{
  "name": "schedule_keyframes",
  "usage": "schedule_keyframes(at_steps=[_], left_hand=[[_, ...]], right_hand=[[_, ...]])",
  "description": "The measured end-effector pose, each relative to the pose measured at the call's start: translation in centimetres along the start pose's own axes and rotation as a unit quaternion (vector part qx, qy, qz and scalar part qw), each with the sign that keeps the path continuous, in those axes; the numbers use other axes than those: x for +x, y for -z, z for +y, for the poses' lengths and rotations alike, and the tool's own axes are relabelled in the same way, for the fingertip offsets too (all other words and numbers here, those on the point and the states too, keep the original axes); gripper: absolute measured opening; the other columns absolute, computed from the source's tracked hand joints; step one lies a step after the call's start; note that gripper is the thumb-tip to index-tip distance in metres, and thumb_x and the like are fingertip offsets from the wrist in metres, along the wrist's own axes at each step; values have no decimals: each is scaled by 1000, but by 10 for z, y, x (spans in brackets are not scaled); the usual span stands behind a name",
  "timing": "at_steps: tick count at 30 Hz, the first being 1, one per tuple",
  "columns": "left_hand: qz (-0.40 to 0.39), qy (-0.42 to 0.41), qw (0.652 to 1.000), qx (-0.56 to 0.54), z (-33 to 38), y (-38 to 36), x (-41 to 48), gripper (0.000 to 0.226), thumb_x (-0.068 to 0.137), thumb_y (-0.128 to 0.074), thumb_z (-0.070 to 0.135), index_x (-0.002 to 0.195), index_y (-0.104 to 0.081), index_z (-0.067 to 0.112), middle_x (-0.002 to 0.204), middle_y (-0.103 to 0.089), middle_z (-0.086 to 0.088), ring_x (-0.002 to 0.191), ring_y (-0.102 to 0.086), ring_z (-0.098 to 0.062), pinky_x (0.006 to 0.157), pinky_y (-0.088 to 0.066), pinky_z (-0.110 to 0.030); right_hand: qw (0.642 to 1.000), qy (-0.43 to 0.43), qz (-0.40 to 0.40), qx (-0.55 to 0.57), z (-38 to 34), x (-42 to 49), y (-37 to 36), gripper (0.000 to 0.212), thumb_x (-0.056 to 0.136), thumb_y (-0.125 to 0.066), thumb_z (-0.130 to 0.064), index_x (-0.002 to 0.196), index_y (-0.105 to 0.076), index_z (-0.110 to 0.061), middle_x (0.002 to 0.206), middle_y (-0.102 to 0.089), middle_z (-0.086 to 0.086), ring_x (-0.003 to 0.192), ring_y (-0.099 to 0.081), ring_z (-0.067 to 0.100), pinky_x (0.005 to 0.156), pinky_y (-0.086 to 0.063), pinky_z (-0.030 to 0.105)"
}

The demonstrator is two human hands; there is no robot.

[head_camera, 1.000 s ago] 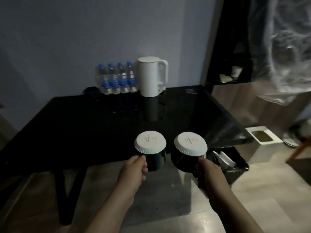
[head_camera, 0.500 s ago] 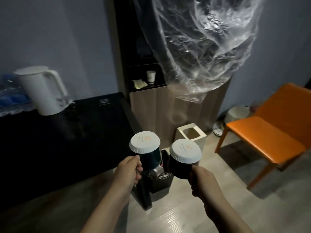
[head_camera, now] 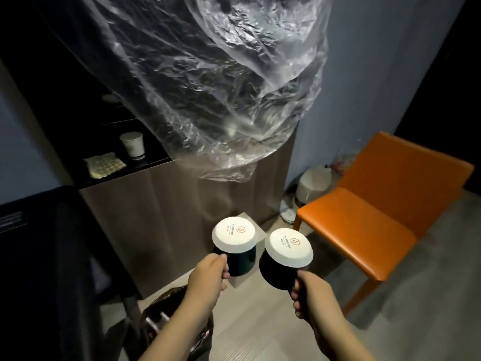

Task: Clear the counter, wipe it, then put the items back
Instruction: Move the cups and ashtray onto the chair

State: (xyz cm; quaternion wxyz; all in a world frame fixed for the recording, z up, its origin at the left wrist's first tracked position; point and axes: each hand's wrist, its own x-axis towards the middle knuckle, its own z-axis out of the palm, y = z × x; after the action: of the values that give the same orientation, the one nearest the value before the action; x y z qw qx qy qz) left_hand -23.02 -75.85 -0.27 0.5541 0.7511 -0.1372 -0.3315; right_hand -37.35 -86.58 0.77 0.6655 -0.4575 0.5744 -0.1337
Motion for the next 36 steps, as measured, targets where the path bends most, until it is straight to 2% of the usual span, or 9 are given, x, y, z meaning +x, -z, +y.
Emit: schedule_keyframes(at_steps=[8,12,16,19,25,28,32,36], left_hand=[[-39,19,999,29,60,-112,128,29,94,-42,17,67,-46,10,63,-48,-3,54,-37,-15,52,-31,-26],[-44,18,998,41,79,-179,183,33,97,-41,18,66,-47,10,63,-48,-4,51,-38,-14,53,-32,-26],[-30,40,998,24,97,-254,231,35,99,-40,18,65,-46,9,63,-48,-6,51,-38,-15,53,-31,-26],[-23,63,998,8,112,-304,258,35,99,-39,16,66,-45,9,63,-46,-7,51,-37,-15,51,-30,-24],[-45,78,994,58,129,-379,319,32,99,-38,22,71,-48,10,69,-51,-8,57,-44,-17,57,-35,-27],[-67,73,992,79,133,-411,354,32,99,-38,20,70,-48,10,68,-51,-7,57,-45,-17,56,-37,-28],[-114,63,985,118,142,-446,398,33,100,-38,19,71,-49,10,67,-51,-7,58,-47,-17,56,-38,-25],[-156,57,977,134,153,-478,441,32,100,-39,17,70,-48,10,66,-51,-4,54,-47,-15,53,-36,-24]], right_hand=[[999,-13,39,36,-86,134,54,39,96,-40,-14,57,-40,-9,55,-40,8,43,-32,16,44,-28,24],[996,-52,17,75,-126,206,94,46,97,-40,-15,52,-39,-9,52,-40,7,37,-32,15,35,-28,22],[998,-11,48,36,-153,278,144,34,94,-42,-18,61,-44,-10,59,-49,10,43,-33,16,44,-24,26],[999,17,47,20,-170,315,178,35,95,-42,-20,62,-48,-11,60,-55,10,42,-34,15,45,-24,25],[998,6,60,23,-200,387,225,35,97,-40,-20,65,-49,-10,58,-54,7,48,-36,15,48,-27,26],[996,-5,74,43,-211,424,241,35,98,-39,-20,66,-47,-9,59,-54,8,48,-36,16,47,-27,27],[992,-39,107,60,-229,471,257,38,98,-40,-18,62,-44,-10,56,-51,8,37,-36,13,37,-27,21],[990,-16,130,45,-246,506,267,38,98,-38,-12,61,-45,-9,64,-49,13,49,-39,20,50,-29,26]])
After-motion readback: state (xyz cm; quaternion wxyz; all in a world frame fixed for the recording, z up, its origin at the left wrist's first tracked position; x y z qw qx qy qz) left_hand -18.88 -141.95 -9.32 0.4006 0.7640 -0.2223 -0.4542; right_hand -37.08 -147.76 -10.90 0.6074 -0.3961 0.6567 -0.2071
